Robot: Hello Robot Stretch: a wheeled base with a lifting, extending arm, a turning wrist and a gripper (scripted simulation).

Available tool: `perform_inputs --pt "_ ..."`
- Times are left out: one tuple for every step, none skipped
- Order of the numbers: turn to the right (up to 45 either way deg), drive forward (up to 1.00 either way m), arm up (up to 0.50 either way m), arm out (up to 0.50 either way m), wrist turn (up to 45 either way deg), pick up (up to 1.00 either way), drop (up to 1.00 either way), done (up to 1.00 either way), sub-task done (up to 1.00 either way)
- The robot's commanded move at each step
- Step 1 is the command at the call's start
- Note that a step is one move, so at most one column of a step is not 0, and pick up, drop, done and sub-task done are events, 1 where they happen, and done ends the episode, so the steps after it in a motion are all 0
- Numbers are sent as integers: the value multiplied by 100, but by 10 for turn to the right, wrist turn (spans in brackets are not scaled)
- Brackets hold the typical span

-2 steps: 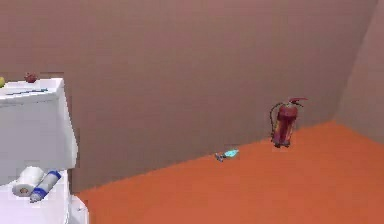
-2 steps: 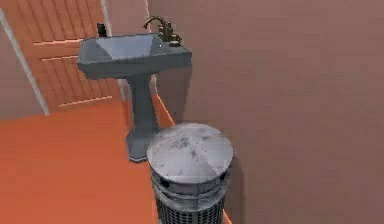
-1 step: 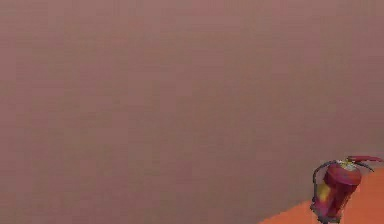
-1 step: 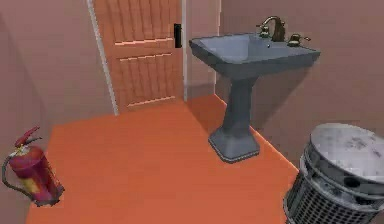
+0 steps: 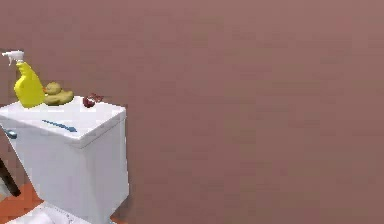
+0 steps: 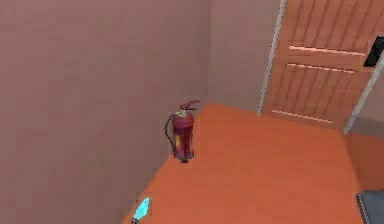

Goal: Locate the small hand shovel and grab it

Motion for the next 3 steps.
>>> perform_inputs --pt "-150 0 0 0 0 0 0 0 0" --pt "0 0 12 0 0 0 0 0 0" --pt "0 0 0 50 0 0 0 0 0"
